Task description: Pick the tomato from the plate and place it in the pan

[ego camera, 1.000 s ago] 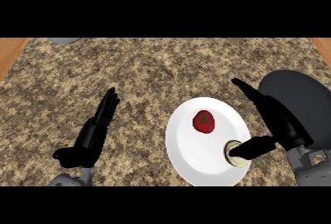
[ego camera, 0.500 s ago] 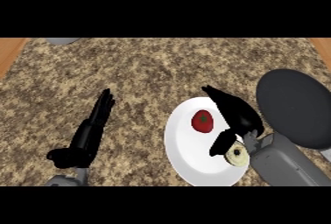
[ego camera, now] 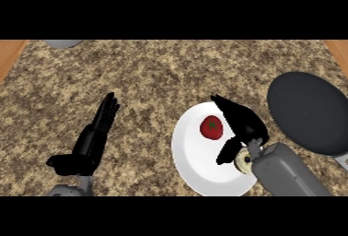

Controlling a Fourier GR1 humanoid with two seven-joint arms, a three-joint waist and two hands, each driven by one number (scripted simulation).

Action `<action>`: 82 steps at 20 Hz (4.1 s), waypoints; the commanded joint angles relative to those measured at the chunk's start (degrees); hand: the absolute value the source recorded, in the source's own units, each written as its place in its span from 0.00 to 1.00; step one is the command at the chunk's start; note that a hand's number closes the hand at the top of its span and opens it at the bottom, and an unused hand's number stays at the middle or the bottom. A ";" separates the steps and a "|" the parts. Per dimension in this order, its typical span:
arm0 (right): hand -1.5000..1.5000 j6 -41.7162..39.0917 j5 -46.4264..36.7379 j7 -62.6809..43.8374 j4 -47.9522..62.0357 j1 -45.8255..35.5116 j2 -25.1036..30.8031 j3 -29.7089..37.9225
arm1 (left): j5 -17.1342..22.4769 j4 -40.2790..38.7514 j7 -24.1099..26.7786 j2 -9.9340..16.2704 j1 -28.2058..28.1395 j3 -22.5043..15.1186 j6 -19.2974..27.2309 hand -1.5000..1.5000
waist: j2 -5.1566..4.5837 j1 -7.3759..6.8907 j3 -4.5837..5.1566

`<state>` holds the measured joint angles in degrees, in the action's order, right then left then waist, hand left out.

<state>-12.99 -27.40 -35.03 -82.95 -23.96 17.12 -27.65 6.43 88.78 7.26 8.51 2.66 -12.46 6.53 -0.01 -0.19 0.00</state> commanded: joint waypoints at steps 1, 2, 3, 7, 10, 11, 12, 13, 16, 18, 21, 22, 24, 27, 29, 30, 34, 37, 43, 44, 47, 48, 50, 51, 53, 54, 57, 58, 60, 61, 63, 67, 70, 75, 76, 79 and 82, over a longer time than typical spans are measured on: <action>0.00 -0.14 -2.79 4.81 4.11 1.23 -1.50 3.63 | -3.10 -3.48 3.80 -2.78 -0.65 -0.63 0.68 0.50 | -0.02 0.07 0.00; 0.00 0.58 -4.19 2.67 0.92 2.60 -2.90 3.33 | -1.32 5.24 -1.11 0.12 -4.26 0.34 -0.78 0.50 | 0.06 -0.04 -0.01; 0.00 -0.04 -4.23 3.96 6.99 -2.31 -5.15 5.62 | -2.20 -0.03 0.87 -1.84 -1.36 -0.08 -0.98 0.50 | -0.02 -0.08 0.00; 0.00 -1.21 -6.13 2.30 0.02 2.59 -6.53 5.84 | -2.66 -4.95 4.74 -3.00 -0.29 2.29 -1.96 0.50 | 0.02 0.18 0.01; 0.00 -1.70 -7.74 2.72 6.87 -1.12 -8.58 6.66 | -5.98 6.73 -5.43 -4.58 -2.22 -2.54 1.97 0.50 | 0.05 -0.17 -0.01; 0.00 -1.14 -9.11 5.17 10.09 -1.58 -10.05 7.39 | -3.22 -0.06 -1.80 -3.33 1.87 2.27 -1.89 0.50 | -0.02 -0.02 0.00; 0.00 0.94 -9.91 8.47 13.47 -0.89 -9.38 7.69 | -2.47 4.44 -3.12 -0.98 -1.80 2.88 -2.84 0.50 | -0.02 -0.20 -0.01; 0.00 0.58 -9.80 9.85 17.87 -3.49 -8.83 9.66 | -1.95 0.99 -1.56 -2.61 0.26 2.90 -3.13 0.50 | -0.08 -0.20 -0.01; 0.00 0.92 -12.39 9.00 15.18 0.23 -11.37 8.13 | -4.33 -1.52 0.35 -3.62 -0.12 2.53 -3.04 0.50 | -0.02 0.03 0.00; 1.00 -4.22 -10.29 13.94 20.78 -2.55 -7.58 8.55 | -5.12 4.81 -5.70 -5.26 0.31 0.03 -0.16 0.50 | -0.11 -0.46 -0.04; 1.00 -5.20 -14.03 14.46 13.79 0.08 -6.16 5.55 | -3.59 6.32 -2.03 -2.49 -5.20 2.18 -3.01 0.50 | 0.09 -0.06 0.00; 1.00 -2.01 -16.15 15.02 21.72 -3.50 -9.68 5.70 | -3.59 -0.05 -0.46 -3.65 -0.28 3.01 -3.66 0.50 | -0.09 -0.15 0.00; 1.00 1.07 -18.24 19.48 26.08 -3.59 -8.84 5.66 | -4.41 -2.32 2.02 -4.33 0.44 3.30 -3.18 0.50 | -0.18 -0.24 -0.01; 1.00 1.46 -19.03 20.52 22.32 -1.41 -8.29 6.58 | -4.64 4.13 -1.20 -2.65 -3.59 2.31 -4.43 0.50 | -0.01 -0.14 -0.01; 1.00 0.19 -19.37 18.69 20.77 -3.28 -9.20 9.10 | -4.05 3.29 -1.69 -3.83 -2.61 3.51 -4.01 0.50 | 0.01 -0.05 0.00; 1.00 2.44 -21.93 17.14 17.31 -0.10 -9.60 7.00 | -3.77 1.60 0.01 -3.58 -1.93 4.14 -5.00 0.50 | 0.03 0.11 0.00; 1.00 8.78 -24.38 20.34 17.29 0.32 -8.07 9.51 | -4.77 0.66 -0.56 -4.37 -0.52 4.10 -4.35 0.50 | 0.02 0.13 -0.01; 1.00 8.48 -25.71 14.47 7.04 0.28 -7.35 9.92 | -5.64 5.48 -1.73 -4.99 -5.30 1.99 -3.08 0.50 | 0.29 0.29 0.01; 1.00 8.29 -33.10 -0.34 -16.16 14.80 -12.30 0.35 | -3.90 1.18 -0.94 -3.32 -0.98 6.26 -4.41 0.50 | 0.62 1.60 0.06; 1.00 8.66 -36.87 -2.20 -18.99 13.92 -10.96 -0.82 | -4.27 0.95 -0.16 -3.54 -2.13 5.55 -4.50 0.50 | 0.70 1.64 0.08; 1.00 9.91 -39.65 -4.30 -26.55 13.96 -9.89 0.76 | -4.89 -1.00 2.99 -4.37 -3.45 4.76 -4.71 0.50 | 0.45 1.41 0.07; 1.00 10.13 -41.42 -4.97 -30.56 15.02 -9.91 -1.13 | -4.68 0.44 0.27 -3.98 -2.33 5.03 -4.55 0.50 | 0.57 1.54 0.05; 1.00 12.76 -45.52 -8.25 -30.63 15.93 -13.77 -3.96 | -6.01 1.02 -0.99 -6.03 -1.49 3.42 -2.81 0.50 | 0.30 0.81 0.02; 1.00 13.47 -44.04 -6.98 -36.56 21.12 -10.94 -3.27 | -6.44 2.25 -2.65 -5.58 -1.58 3.64 -2.17 0.50 | 0.40 1.22 -0.01; 1.00 12.45 -43.92 -7.96 -37.67 18.41 -11.72 -0.02 | -5.62 0.64 -1.91 -5.27 0.04 4.54 -3.45 0.50 | 0.17 0.71 0.01; 1.00 12.11 -42.61 -8.83 -38.64 19.52 -12.07 1.73 | -6.29 -0.23 0.72 -5.36 -1.87 3.99 -3.67 0.50 | 0.13 0.61 0.01; 1.00 15.09 -37.30 -6.40 -37.12 17.68 -12.45 9.03 | -5.26 2.91 -2.56 -4.76 -1.97 4.13 -4.53 0.50 | 0.04 0.25 -0.02; 1.00 16.06 -36.59 -5.41 -39.89 22.24 -10.64 9.37 | -4.94 2.63 -3.45 -4.57 -0.39 4.61 -4.92 0.50 | 0.06 0.53 -0.03; 1.00 18.32 -34.75 -5.24 -34.63 19.14 -13.05 12.83 | -6.54 7.00 -4.12 -5.04 -3.95 2.72 -3.70 0.50 | 0.04 0.04 -0.03; 1.00 17.09 -31.45 -4.44 -36.30 18.39 -12.14 15.78 | -4.89 3.52 -1.96 -4.58 -1.39 5.24 -4.86 0.50 | -0.01 0.22 -0.02; 1.00 22.28 -27.88 0.42 -33.63 21.37 -10.18 20.80 | -6.43 2.51 -0.83 -5.74 -2.81 3.86 -3.75 0.50 | -0.03 0.31 -0.04; 1.00 24.82 -24.15 7.92 -25.27 18.64 -6.77 28.34 | -5.84 1.33 -1.72 -5.58 -0.53 5.11 -4.63 0.50 | -0.04 0.17 -0.02; 1.00 32.54 -24.76 15.68 -14.81 16.44 -2.59 34.74 | -6.14 3.60 -3.66 -5.51 -0.45 4.09 -4.46 0.50 | -0.22 -0.28 -0.09; 1.00 38.50 -22.48 22.21 -4.67 11.86 1.95 41.50 | -7.20 3.87 -2.90 -5.74 -2.00 3.50 -4.17 0.50 | -0.11 -0.18 -0.06; 1.00 41.42 -18.32 24.92 0.94 8.63 1.99 44.45 | -7.25 -0.04 -2.75 -6.74 1.39 3.89 -3.83 0.50 | -0.36 -0.26 -0.11; 1.00 45.71 -14.01 31.96 10.99 4.73 2.65 46.96 | -6.10 -0.37 0.27 -5.66 -0.89 4.97 -5.56 0.50 | -0.30 -0.52 -0.07; 1.00 46.34 -9.80 37.16 21.60 -2.20 6.05 50.38 | -7.53 2.41 -3.05 -6.16 -0.77 3.58 -4.41 0.50 | -0.29 -0.86 -0.09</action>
<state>31.32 -42.50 -4.41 -73.12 -19.38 19.42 18.01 -0.66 90.69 4.80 2.20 2.02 -8.68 2.21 -0.27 -0.76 -0.09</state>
